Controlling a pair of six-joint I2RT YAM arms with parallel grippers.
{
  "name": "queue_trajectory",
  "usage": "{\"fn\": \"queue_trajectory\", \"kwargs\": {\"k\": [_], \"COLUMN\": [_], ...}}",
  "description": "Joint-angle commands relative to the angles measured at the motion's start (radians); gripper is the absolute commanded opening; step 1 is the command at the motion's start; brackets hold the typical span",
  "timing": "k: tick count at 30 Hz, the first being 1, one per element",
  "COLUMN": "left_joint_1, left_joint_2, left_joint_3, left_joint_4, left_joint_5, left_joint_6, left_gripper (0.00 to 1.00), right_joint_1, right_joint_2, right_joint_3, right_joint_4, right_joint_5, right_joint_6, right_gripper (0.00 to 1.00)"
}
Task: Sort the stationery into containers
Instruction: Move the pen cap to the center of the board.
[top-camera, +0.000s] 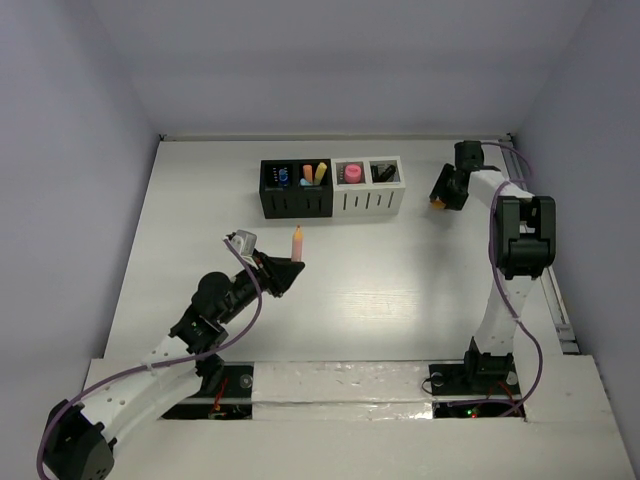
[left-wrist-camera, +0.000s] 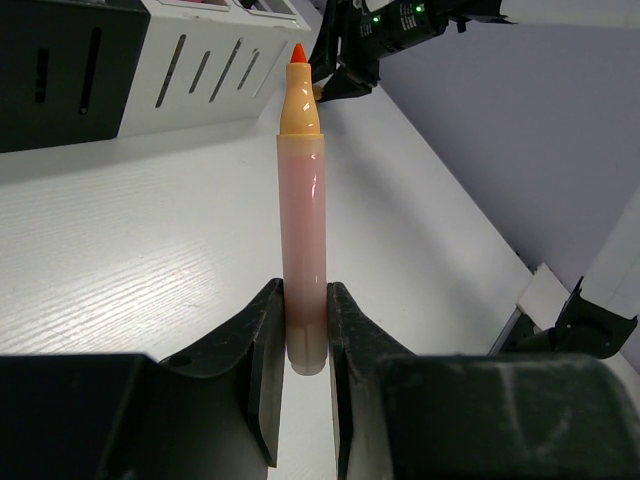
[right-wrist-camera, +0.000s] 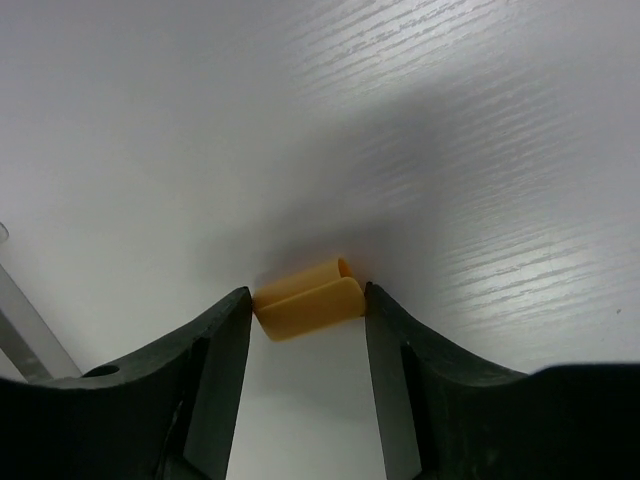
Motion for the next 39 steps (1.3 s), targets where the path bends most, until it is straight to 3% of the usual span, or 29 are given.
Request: {"fn": "queue_trajectory", "kwargs": {"k": [1, 2, 3, 4, 6, 9, 17, 21, 26, 30, 33, 37, 38, 39], "left_joint_1": [-0.005, -0.005, -0.005, -0.005, -0.005, -0.005, -0.005, -0.005, -0.005, -0.014, -0.014, -0.014, -0.014, -0.014], "left_joint_2": [0.003, 0.003, 0.001, 0.0, -0.002, -0.002, -0.035, -0.046, -0.054, -0.055, -0.054, -0.049, -0.049, -0.049], "left_joint_3": [-0.005, -0.005, -0.005, -0.005, -0.005, -0.005, -0.008, -0.008, -0.011, -0.011, -0.008, -0.008, -0.008, -0.005], "left_joint_4": [0.073, 0.073, 0.073, 0.073, 0.075, 0.076, 0.067, 0.064, 0.06, 0.05, 0.047, 0.046, 0.046, 0.041], "left_joint_5": [0.015, 0.013, 0.013, 0.015, 0.016, 0.021, 0.022, 0.019, 0.01, -0.002, -0.005, -0.01, -0.01, -0.015], "left_joint_6": [0.011, 0.012, 0.011, 0.011, 0.009, 0.005, 0.002, 0.002, 0.006, 0.009, 0.011, 0.016, 0.016, 0.017], "left_gripper": [0.0, 0.0, 0.0, 0.0, 0.0, 0.0, 0.0, 0.0, 0.0, 0.0, 0.0, 0.0, 0.0, 0.0], "right_joint_1": [0.0, 0.0, 0.0, 0.0, 0.011, 0.022, 0.256, 0.383, 0.483, 0.528, 0.537, 0.537, 0.537, 0.549], "right_joint_2": [0.011, -0.001, -0.011, -0.021, -0.075, -0.18, -0.437, -0.543, -0.564, -0.554, -0.564, -0.627, -0.632, -0.633], "right_joint_3": [0.01, -0.004, -0.019, -0.054, -0.105, -0.241, -0.611, -0.778, -0.867, -0.855, -0.814, -0.785, -0.772, -0.755], "right_joint_4": [-0.052, -0.042, -0.034, -0.029, 0.001, 0.069, 0.255, 0.379, 0.535, 0.577, 0.514, 0.417, 0.346, 0.306], "right_joint_5": [-0.004, -0.014, -0.024, -0.03, -0.03, -0.068, -0.169, -0.168, -0.156, -0.175, -0.179, -0.166, -0.168, -0.169], "right_joint_6": [-0.022, -0.022, -0.022, -0.016, -0.003, 0.035, 0.206, 0.36, 0.535, 0.555, 0.503, 0.417, 0.37, 0.347], "right_gripper": [0.51, 0.49, 0.38, 0.33, 0.29, 0.29, 0.3, 0.33, 0.49, 0.64, 0.75, 0.77, 0.74, 0.65]}}
